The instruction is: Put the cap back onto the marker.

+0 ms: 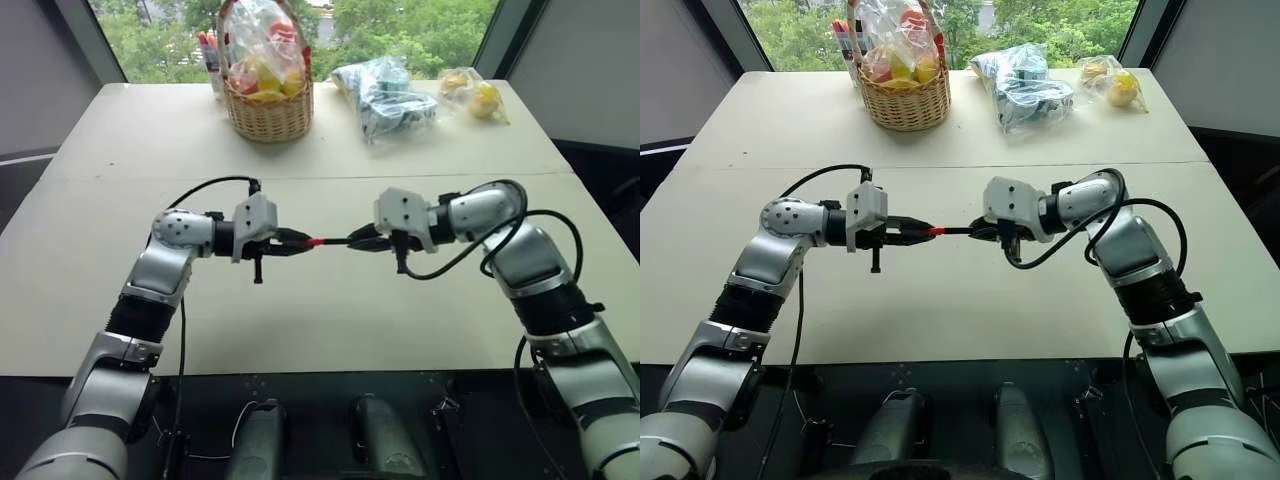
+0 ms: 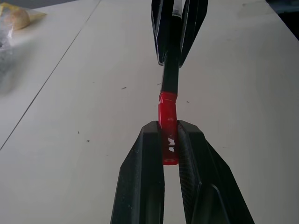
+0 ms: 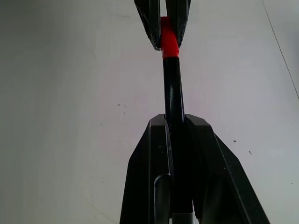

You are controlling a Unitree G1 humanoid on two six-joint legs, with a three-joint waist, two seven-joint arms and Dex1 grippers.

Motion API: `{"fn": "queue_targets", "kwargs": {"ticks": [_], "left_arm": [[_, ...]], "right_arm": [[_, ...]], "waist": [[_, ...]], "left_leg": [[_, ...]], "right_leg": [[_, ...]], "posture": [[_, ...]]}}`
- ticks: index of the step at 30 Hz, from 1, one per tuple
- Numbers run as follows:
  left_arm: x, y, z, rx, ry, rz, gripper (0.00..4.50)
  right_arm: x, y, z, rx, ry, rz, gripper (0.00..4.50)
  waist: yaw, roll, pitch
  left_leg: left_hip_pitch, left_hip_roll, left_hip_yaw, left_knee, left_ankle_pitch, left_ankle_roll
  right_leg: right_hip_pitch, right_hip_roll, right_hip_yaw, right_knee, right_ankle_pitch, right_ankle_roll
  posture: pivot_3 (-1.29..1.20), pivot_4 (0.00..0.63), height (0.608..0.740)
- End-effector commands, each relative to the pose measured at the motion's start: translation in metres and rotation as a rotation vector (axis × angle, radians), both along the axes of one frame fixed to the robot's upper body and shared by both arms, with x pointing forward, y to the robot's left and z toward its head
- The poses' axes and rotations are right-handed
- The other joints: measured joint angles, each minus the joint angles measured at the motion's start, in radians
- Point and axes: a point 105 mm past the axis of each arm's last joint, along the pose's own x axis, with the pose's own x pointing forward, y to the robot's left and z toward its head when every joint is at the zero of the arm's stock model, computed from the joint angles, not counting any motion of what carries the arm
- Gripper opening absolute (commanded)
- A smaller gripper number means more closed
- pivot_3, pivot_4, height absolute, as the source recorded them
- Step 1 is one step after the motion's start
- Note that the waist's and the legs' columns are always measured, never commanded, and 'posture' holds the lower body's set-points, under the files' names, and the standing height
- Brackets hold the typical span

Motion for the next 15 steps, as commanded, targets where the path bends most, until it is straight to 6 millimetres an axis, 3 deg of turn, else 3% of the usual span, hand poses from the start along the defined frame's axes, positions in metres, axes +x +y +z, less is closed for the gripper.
{"fn": "queue_targets", "kwargs": {"ticks": [1,15], "left_arm": [[0.000,-0.008,0.007,0.001,-0.040,-0.028,0.00],[0.001,-0.011,0.006,0.059,-0.125,-0.039,0.00]], "right_arm": [[-0.017,0.023,0.012,0.026,-0.047,0.119,0.04],[-0.021,0.036,0.002,-0.003,-0.045,0.159,0.04]], "waist": [[0.000,0.000,0.000],[0.000,0.000,0.000]], "left_leg": [[0.000,0.000,0.000,0.000,0.000,0.000],[0.000,0.000,0.000,0.000,0.000,0.000]], "right_leg": [[0.000,0.000,0.000,0.000,0.000,0.000],[0.000,0.000,0.000,0.000,0.000,0.000]], "posture": [[0.00,0.150,0.740],[0.00,0.150,0.740]]}}
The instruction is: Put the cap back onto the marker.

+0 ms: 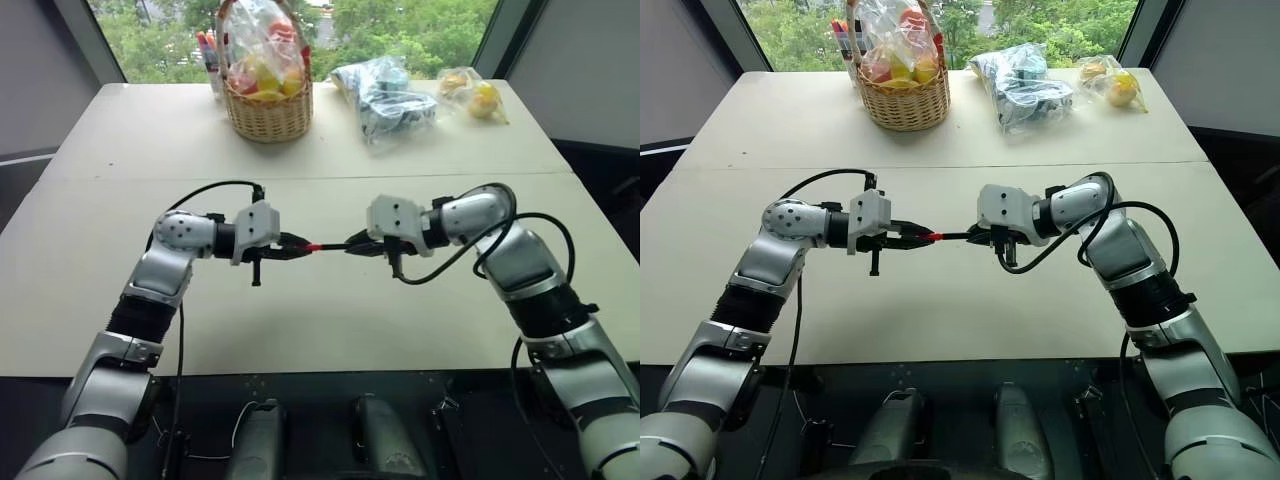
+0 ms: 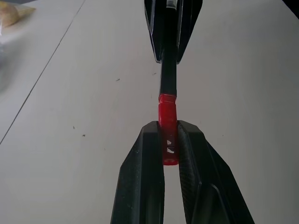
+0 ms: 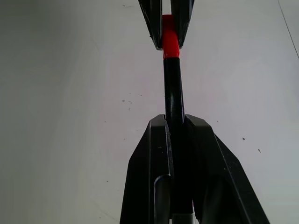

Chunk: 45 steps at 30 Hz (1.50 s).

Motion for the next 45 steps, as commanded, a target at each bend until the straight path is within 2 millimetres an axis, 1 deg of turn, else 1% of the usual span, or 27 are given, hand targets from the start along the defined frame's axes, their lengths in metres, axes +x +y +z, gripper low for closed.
{"fn": "queue_targets", "kwargs": {"ticks": [1,4,8,15,21,29,34,39,45], "left_arm": [[0.000,-0.013,0.013,-0.009,-0.091,-0.037,0.00],[0.000,-0.015,0.016,-0.015,-0.123,-0.046,0.00],[-0.002,-0.017,0.020,-0.047,-0.119,-0.047,0.00],[-0.006,-0.022,0.029,-0.098,-0.104,-0.052,0.00],[-0.005,-0.025,0.029,-0.051,-0.188,-0.072,0.00],[-0.002,-0.026,0.027,-0.027,-0.270,-0.080,0.00],[-0.001,-0.028,0.029,-0.051,-0.264,-0.074,0.00],[-0.002,-0.032,0.038,-0.148,-0.171,-0.053,0.00],[-0.006,-0.034,0.045,-0.162,-0.156,-0.069,0.00]], "right_arm": [[-0.020,0.030,0.009,0.029,-0.050,0.164,0.04],[-0.021,0.034,0.009,0.032,-0.052,0.173,0.04],[-0.019,0.039,0.012,0.045,-0.067,0.172,0.04],[-0.021,0.042,0.008,0.032,-0.072,0.186,0.04],[-0.023,0.048,0.006,0.047,-0.044,0.197,0.04],[-0.022,0.049,0.003,0.038,-0.037,0.196,0.04],[-0.020,0.051,0.006,0.050,-0.059,0.190,0.04],[-0.018,0.054,0.011,0.052,-0.115,0.187,0.04],[-0.022,0.056,0.009,0.033,-0.122,0.219,0.04]], "waist": [[0.000,0.000,0.000],[0.000,0.000,0.000],[0.000,0.000,0.000],[0.000,0.000,0.000],[0.000,0.000,0.000],[0.000,0.000,0.000],[0.000,0.000,0.000],[0.000,0.000,0.000],[-0.001,0.000,0.000]], "left_leg": [[0.000,0.000,0.000,0.000,0.000,0.000],[0.000,0.000,0.000,0.000,0.000,0.000],[0.000,0.000,0.000,0.000,0.000,0.000],[0.000,0.000,0.000,0.000,0.000,0.000],[0.000,0.000,0.000,0.000,0.000,0.000],[0.000,0.000,0.000,0.000,0.000,0.000],[0.000,0.000,0.000,0.000,0.000,0.000],[0.000,0.000,0.000,0.000,0.000,0.000],[0.000,0.000,0.000,0.000,0.000,0.000]], "right_leg": [[0.000,0.000,0.000,0.000,0.000,0.000],[0.000,0.000,0.000,0.000,0.000,0.000],[0.000,0.000,0.000,0.000,0.000,0.000],[0.000,0.000,0.000,0.000,0.000,0.000],[0.000,0.000,0.000,0.000,0.000,0.000],[0.000,0.000,0.000,0.000,0.000,0.000],[0.000,0.000,0.000,0.000,0.000,0.000],[0.000,0.000,0.000,0.001,0.000,0.000],[0.000,0.000,0.000,0.001,0.000,0.000]], "posture": [[0.00,0.150,0.740],[0.00,0.150,0.740],[0.00,0.150,0.740],[0.00,0.150,0.740],[0.00,0.150,0.740],[0.00,0.150,0.740],[0.00,0.150,0.740],[0.00,0.150,0.740],[0.00,0.150,0.740]]}}
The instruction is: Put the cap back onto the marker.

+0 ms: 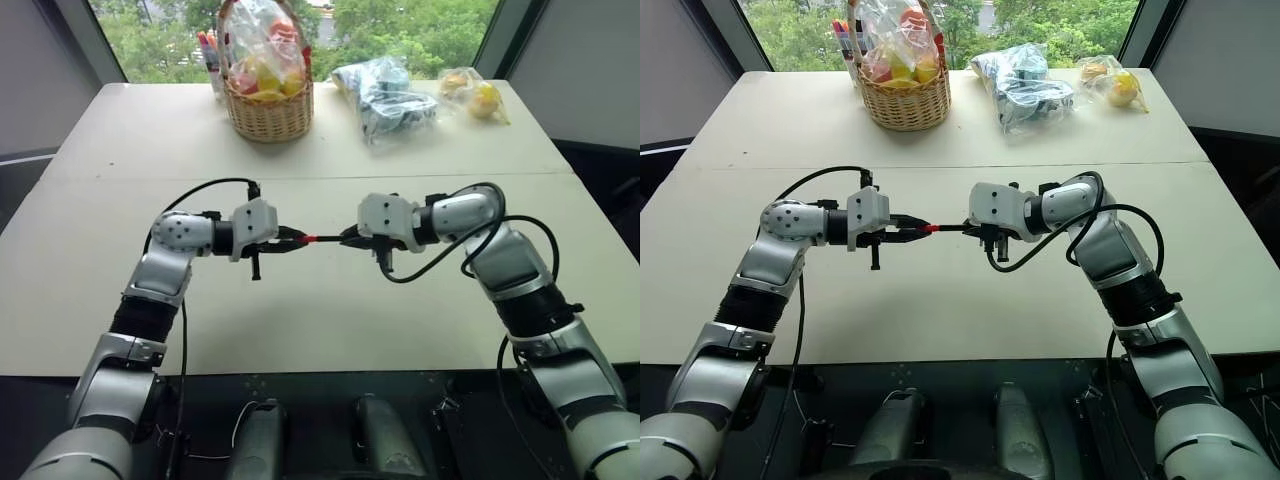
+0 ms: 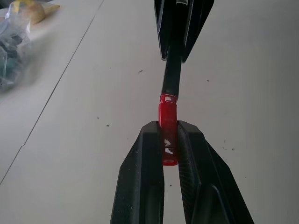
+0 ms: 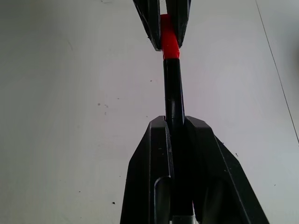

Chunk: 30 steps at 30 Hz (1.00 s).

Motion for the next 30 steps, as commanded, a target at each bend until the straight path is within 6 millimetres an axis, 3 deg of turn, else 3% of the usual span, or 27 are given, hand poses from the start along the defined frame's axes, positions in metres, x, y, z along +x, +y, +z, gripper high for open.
{"fn": "queue_targets", "kwargs": {"ticks": [1,12,30], "left_arm": [[-0.015,-0.036,0.043,-0.121,-0.132,-0.144,0.00],[-0.027,-0.047,0.049,-0.071,-0.196,-0.246,0.00],[-0.027,-0.058,0.058,-0.072,-0.286,-0.261,0.00]], "right_arm": [[-0.031,0.048,0.008,0.036,-0.034,0.253,0.04],[-0.038,0.053,0.006,0.024,0.009,0.314,0.04],[-0.043,0.062,0.006,0.068,0.085,0.318,0.04]], "waist": [[0.000,0.000,0.000],[0.000,0.000,0.000],[0.000,0.000,0.000]], "left_leg": [[0.000,0.000,0.000,0.000,0.000,0.000],[0.000,0.000,0.000,0.000,0.000,0.000],[0.000,0.000,0.000,0.000,0.000,0.000]], "right_leg": [[0.000,0.000,0.000,0.000,0.000,0.000],[0.000,0.000,0.000,0.000,0.000,0.000],[0.000,0.000,0.000,0.000,0.000,0.000]], "posture": [[0.00,0.150,0.740],[0.00,0.150,0.740],[0.00,0.150,0.740]]}}
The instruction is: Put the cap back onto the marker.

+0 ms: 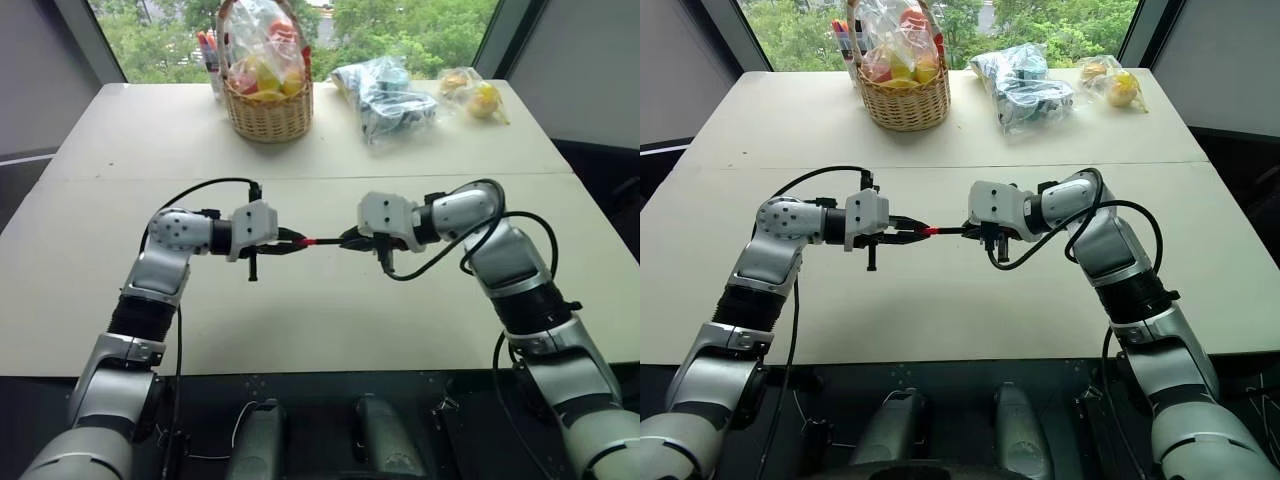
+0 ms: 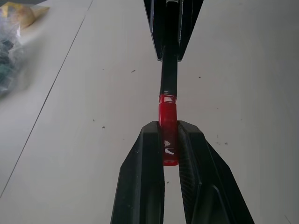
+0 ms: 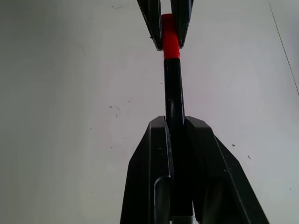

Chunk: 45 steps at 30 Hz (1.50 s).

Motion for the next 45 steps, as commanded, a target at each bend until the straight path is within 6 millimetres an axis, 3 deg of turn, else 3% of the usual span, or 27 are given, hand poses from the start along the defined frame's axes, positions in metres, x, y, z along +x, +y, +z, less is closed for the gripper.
{"fn": "queue_targets", "kwargs": {"ticks": [1,14,26,34,45], "left_arm": [[-0.022,-0.057,0.059,-0.138,-0.232,-0.218,0.00],[-0.029,-0.066,0.069,-0.192,-0.203,-0.262,0.00],[-0.027,-0.048,0.058,-0.130,-0.223,-0.228,0.00],[-0.031,-0.047,0.059,-0.078,-0.294,-0.282,0.00],[-0.016,-0.041,0.054,-0.111,-0.196,-0.164,0.00]], "right_arm": [[-0.040,0.060,0.006,0.075,0.019,0.301,0.04],[-0.045,0.063,0.006,0.079,0.038,0.332,0.04],[-0.040,0.040,0.006,0.062,0.053,0.278,0.04],[-0.039,0.032,0.004,0.039,0.071,0.272,0.04],[-0.034,0.035,0.007,0.058,0.042,0.249,0.04]], "waist": [[0.000,0.000,0.000],[0.000,0.000,0.000],[0.000,0.000,0.000],[0.000,0.000,0.000],[0.000,0.000,0.000]], "left_leg": [[0.000,0.000,0.000,0.000,0.000,0.000],[0.000,0.000,0.000,0.000,0.000,0.000],[0.000,0.000,0.000,0.000,0.000,0.000],[0.000,0.000,0.000,0.000,0.000,0.000],[0.000,0.000,0.000,0.000,0.000,0.000]], "right_leg": [[0.000,0.000,0.000,0.000,0.000,0.000],[0.000,0.000,0.000,0.000,0.000,0.000],[0.000,0.000,0.000,0.000,0.000,0.000],[0.000,0.000,0.000,0.000,0.000,0.000],[0.000,0.000,0.000,0.000,0.000,0.000]], "posture": [[0.00,0.150,0.740],[0.00,0.150,0.740],[0.00,0.150,0.740],[0.00,0.150,0.740],[0.00,0.150,0.740]]}}
